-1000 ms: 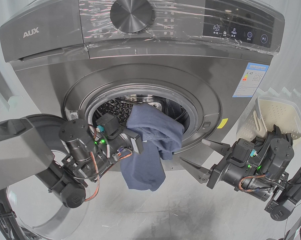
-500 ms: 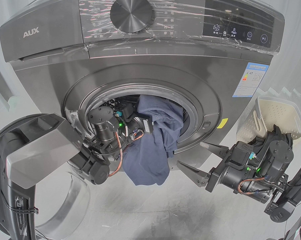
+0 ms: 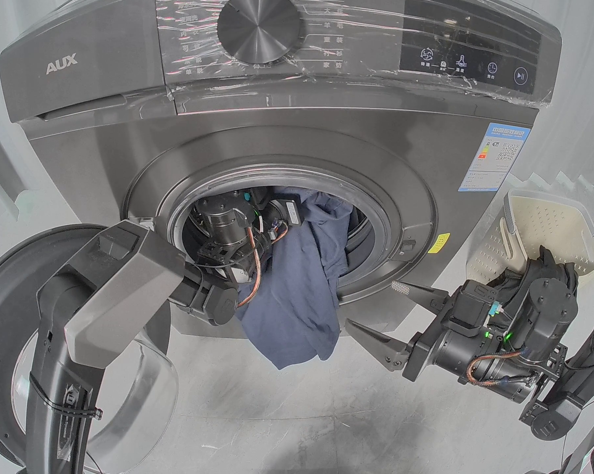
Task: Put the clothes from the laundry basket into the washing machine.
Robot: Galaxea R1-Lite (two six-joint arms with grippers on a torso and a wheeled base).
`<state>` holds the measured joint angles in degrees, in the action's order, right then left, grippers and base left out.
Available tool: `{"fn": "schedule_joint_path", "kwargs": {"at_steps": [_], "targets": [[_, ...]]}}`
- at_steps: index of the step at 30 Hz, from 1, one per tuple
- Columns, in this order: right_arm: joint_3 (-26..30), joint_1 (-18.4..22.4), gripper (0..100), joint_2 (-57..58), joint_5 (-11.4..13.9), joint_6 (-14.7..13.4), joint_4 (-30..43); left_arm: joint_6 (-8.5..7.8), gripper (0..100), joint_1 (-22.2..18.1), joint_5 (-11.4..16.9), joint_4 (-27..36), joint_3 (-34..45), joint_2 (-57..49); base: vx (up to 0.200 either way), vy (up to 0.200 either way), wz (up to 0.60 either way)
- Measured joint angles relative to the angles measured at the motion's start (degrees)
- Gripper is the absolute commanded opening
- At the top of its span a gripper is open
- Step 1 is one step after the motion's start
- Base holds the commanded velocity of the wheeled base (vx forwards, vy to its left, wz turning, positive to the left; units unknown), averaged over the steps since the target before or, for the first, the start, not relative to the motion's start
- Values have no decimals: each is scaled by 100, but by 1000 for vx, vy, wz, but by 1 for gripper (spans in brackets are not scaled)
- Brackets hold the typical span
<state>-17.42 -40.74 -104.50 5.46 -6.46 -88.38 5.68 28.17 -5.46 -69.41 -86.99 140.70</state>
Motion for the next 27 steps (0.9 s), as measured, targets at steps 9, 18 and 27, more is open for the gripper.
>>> {"fn": "schedule_joint_path", "kwargs": {"at_steps": [9, 18, 27], "targets": [[-22, -40, 100, -51, -7, -2, 0, 162, 100, -113, -244, 246, -568, 273, 0, 0, 0], [-38, -38, 100, -55, -5, -5, 0, 323, 100, -91, -193, 906, 102, 39, 0, 0, 0], [-49, -40, 100, -62, -2, -5, 0, 425, 100, 55, 336, 2152, 1342, -666, 0, 0, 0]]}}
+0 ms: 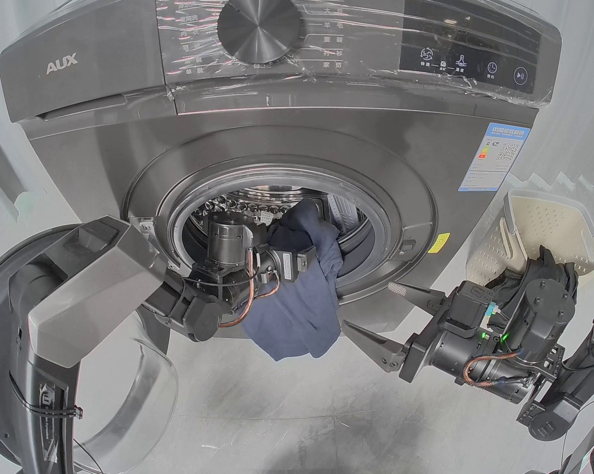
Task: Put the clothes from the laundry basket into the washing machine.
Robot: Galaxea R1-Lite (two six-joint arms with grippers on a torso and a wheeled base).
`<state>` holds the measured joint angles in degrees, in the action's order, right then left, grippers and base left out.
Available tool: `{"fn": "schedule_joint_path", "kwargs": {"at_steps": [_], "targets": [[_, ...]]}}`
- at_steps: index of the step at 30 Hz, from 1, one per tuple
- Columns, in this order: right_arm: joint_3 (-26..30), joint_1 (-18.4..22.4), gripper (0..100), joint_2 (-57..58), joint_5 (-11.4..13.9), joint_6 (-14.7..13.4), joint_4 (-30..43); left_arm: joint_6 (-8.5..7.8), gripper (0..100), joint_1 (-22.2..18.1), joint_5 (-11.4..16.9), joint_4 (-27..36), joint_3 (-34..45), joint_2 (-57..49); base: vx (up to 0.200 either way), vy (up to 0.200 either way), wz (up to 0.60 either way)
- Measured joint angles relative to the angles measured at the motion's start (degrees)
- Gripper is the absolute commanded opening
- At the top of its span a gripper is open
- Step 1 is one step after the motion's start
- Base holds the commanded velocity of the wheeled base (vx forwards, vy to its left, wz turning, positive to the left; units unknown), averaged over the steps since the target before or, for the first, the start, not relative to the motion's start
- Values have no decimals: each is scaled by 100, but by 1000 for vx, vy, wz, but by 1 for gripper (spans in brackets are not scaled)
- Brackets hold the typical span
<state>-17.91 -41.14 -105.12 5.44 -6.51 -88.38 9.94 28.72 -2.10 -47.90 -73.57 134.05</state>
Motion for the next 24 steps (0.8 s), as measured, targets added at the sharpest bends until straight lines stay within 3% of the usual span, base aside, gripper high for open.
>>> {"fn": "schedule_joint_path", "kwargs": {"at_steps": [7, 14, 15, 21, 24], "targets": [[-15, -4, 100, 0, 0, 0, 0, -30, 100, 189, 241, 41, 304, -91, 0, 0, 0], [-28, -9, 100, -4, 0, 2, 0, -129, 100, 284, 274, 68, 338, 43, 0, 0, 0], [-30, -11, 100, -4, 0, 2, 0, -140, 0, 289, 274, 66, 328, 73, 0, 0, 0], [-44, -15, 100, -6, 0, 0, 0, -132, 0, 269, 267, 41, 222, 212, 0, 0, 0], [-48, -15, 100, -9, 0, 2, 0, -34, 0, 265, 236, 52, 12, 261, 0, 0, 0]]}}
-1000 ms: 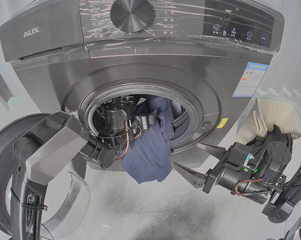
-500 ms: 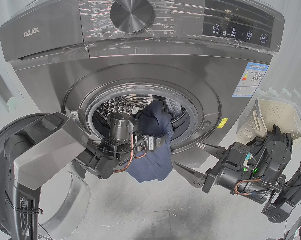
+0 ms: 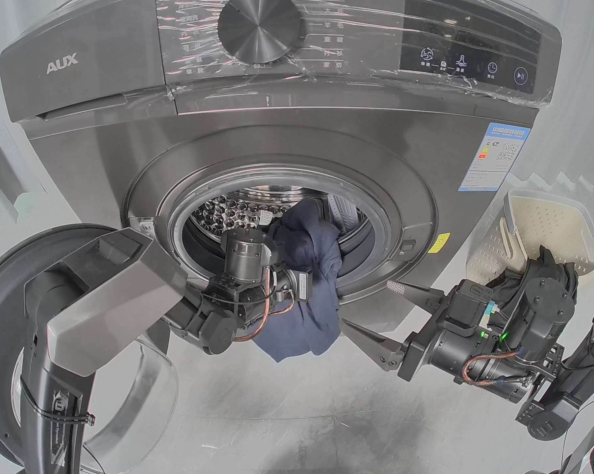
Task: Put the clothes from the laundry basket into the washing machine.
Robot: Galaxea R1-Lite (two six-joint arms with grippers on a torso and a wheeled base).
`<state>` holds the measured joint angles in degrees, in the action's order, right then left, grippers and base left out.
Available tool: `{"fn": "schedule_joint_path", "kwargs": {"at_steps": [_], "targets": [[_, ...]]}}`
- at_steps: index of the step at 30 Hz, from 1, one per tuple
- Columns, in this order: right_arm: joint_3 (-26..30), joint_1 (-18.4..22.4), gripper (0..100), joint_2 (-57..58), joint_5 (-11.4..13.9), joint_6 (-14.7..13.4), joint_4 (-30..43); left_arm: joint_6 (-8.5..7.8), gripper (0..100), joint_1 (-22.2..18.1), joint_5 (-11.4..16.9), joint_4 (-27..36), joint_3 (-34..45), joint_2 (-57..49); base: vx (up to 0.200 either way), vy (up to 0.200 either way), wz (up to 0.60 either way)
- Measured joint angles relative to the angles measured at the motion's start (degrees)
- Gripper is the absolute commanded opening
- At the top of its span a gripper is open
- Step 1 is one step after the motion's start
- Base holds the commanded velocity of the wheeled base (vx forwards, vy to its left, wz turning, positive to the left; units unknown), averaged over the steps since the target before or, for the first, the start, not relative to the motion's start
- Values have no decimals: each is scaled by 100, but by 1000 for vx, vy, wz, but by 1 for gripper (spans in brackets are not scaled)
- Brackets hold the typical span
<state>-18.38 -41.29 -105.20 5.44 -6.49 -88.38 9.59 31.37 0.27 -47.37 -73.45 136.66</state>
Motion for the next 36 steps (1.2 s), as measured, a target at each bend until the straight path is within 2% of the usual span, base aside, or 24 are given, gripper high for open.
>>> {"fn": "schedule_joint_path", "kwargs": {"at_steps": [5, 17, 20, 21, 26, 31, 34, 36], "targets": [[-22, 0, 100, 0, -2, -2, 0, 189, 0, -87, -111, 11, -444, 74, 0, 0, 0], [-49, 0, 100, -11, -5, -5, 0, 245, 0, -362, -896, -394, -1988, 574, 0, 0, 0], [-55, 0, 100, -15, -7, -7, 0, 256, 0, -406, -944, -439, -2144, 681, 0, 0, 0], [-55, 0, 100, -15, -7, -7, -2, 256, 100, -406, -933, -449, -2131, 695, 0, 0, 0], [-60, 0, 100, -26, -9, -9, 0, 340, 100, -361, -719, -416, -1582, 573, 0, 0, 0], [-63, 0, 100, -33, -7, -9, 0, 408, 100, -139, -272, -345, -791, 254, 0, 0, 0], [-66, 0, 100, -34, -7, -7, 0, 395, 100, 107, -32, -301, -439, 56, 0, 0, 0], [-66, 0, 100, -34, -7, -5, 0, 349, 100, 201, 6, -288, -343, -2, 0, 0, 0]]}}
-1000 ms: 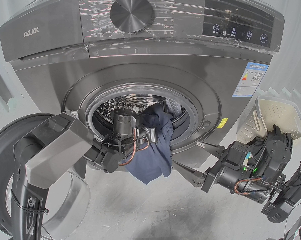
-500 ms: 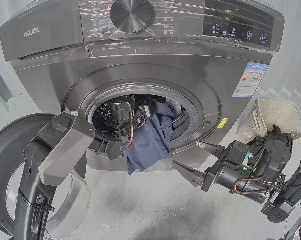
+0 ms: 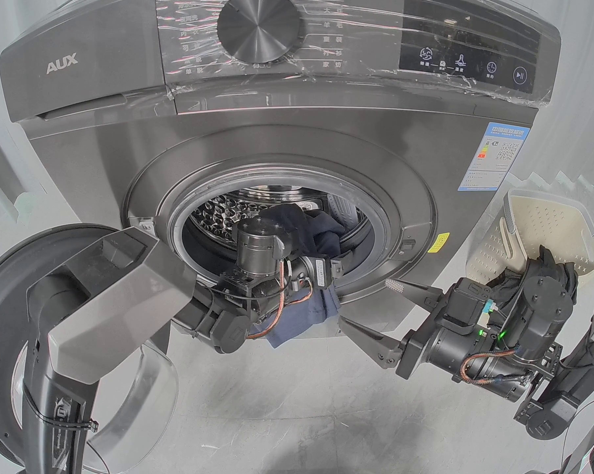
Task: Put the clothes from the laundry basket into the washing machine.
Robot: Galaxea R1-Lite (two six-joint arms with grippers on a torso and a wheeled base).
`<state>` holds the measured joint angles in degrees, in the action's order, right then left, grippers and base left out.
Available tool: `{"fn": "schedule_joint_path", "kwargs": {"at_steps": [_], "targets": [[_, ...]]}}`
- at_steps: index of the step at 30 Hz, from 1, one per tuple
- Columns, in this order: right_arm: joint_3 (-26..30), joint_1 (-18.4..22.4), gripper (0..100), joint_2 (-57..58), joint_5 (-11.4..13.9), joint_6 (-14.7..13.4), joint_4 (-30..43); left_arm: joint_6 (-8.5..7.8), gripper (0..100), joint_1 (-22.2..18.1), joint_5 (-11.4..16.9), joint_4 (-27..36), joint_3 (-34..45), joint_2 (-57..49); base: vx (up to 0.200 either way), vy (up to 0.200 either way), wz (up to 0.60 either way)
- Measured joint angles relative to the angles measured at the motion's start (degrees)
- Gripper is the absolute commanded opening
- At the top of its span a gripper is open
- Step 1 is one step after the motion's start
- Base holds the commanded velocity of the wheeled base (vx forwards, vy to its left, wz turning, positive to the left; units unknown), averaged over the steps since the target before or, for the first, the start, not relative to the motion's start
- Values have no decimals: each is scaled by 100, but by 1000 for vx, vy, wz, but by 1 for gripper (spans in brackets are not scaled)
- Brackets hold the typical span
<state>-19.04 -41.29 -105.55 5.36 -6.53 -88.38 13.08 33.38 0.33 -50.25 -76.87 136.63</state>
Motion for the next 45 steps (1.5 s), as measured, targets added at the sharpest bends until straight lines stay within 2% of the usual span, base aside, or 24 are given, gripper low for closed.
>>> {"fn": "schedule_joint_path", "kwargs": {"at_steps": [8, 17, 18, 24, 35, 45], "targets": [[-5, 2, 100, -2, 0, 2, 0, -238, 100, 63, 7, -49, 100, 79, 0, 0, 0], [-11, 0, 100, -2, -1, 0, -2, -315, 100, -6, -33, -66, 17, 308, 0, 0, 0], [-11, 0, 100, -2, -1, 2, 0, -315, 0, -4, -33, -73, 6, 328, 0, 0, 0], [-11, 0, 100, -2, 5, -4, -7, -417, 0, -9, -35, -85, -101, 460, 0, 0, 0], [-33, -7, 100, -2, 0, -4, -2, -406, 0, -229, -65, -197, -477, 577, 0, 0, 0], [-55, -7, 100, -2, -1, -6, -5, -318, 0, -424, -506, -285, -1805, 750, 0, 0, 0]]}}
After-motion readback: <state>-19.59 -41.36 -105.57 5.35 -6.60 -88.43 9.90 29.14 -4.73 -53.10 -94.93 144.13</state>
